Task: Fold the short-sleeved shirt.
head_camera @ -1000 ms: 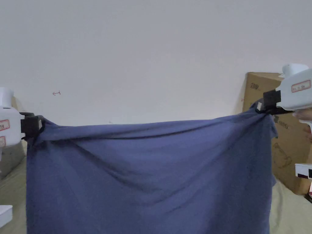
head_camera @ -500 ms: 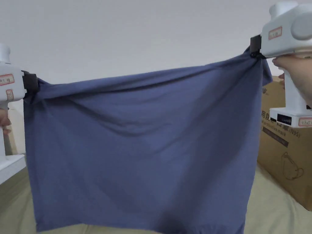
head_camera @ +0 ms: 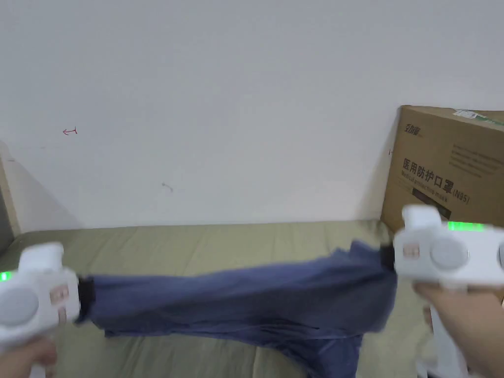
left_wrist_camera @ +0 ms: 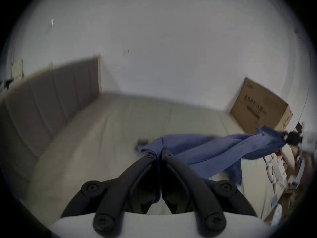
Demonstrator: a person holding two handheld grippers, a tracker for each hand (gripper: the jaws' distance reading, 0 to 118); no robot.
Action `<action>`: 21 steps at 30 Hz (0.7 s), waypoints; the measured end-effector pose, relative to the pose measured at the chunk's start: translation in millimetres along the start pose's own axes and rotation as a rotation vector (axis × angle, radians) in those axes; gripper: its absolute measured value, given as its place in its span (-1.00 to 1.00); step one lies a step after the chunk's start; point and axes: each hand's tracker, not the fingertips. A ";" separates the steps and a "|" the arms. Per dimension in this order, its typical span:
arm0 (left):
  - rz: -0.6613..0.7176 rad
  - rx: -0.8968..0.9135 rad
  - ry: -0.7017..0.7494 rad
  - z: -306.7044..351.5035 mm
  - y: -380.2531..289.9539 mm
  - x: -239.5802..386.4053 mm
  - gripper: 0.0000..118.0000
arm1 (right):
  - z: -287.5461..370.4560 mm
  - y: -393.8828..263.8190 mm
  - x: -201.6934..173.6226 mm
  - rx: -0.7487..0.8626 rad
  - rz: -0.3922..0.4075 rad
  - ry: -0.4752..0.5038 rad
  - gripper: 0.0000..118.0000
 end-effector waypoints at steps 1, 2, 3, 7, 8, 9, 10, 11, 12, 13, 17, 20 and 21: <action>0.005 -0.048 -0.004 -1.3 -26.5 -5.2 -0.93 | -2.1 -34.9 6.9 -0.038 -0.021 0.003 -1.00; 0.007 -0.093 0.004 0.0 -56.9 -10.1 -0.93 | -3.6 -72.6 15.7 -0.091 -0.039 0.015 -1.00; -0.016 -0.154 0.018 0.1 -84.8 -19.8 -0.93 | -1.1 -111.3 23.0 -0.126 -0.043 0.002 -1.00; -0.090 -0.284 0.044 26.5 -176.4 -37.5 -0.93 | 22.2 -224.9 50.5 -0.296 -0.093 0.001 -1.00; -0.095 -0.312 0.060 37.1 -192.0 -43.4 -0.93 | 37.2 -247.3 53.5 -0.312 -0.110 -0.003 -1.00; -0.073 -0.306 0.061 49.8 -201.9 -50.9 -0.93 | 50.5 -263.1 58.1 -0.339 -0.110 0.008 -1.00; -0.055 -0.308 0.046 64.6 -209.0 -60.1 -0.93 | 67.4 -276.1 62.9 -0.326 -0.112 0.018 -1.00; -0.043 -0.302 0.033 80.0 -214.1 -63.3 -0.93 | 80.4 -284.7 65.6 -0.324 -0.112 0.028 -1.00; -0.044 -0.294 0.037 95.6 -219.5 -67.3 -0.93 | 101.2 -292.5 65.4 -0.325 -0.105 0.047 -1.00; -0.048 -0.285 0.046 111.0 -223.8 -69.6 -0.93 | 118.4 -299.3 66.4 -0.318 -0.099 0.053 -1.00; -0.074 -0.236 0.037 161.6 -236.8 -74.7 -0.93 | 166.4 -317.6 62.1 -0.298 -0.092 0.069 -1.00; -0.074 -0.228 0.042 179.0 -240.4 -74.5 -0.93 | 172.1 -325.7 58.3 -0.312 -0.112 0.074 -1.00; -0.060 -0.236 0.033 178.5 -240.2 -76.5 -0.93 | 168.1 -326.3 57.6 -0.317 -0.114 0.074 -1.00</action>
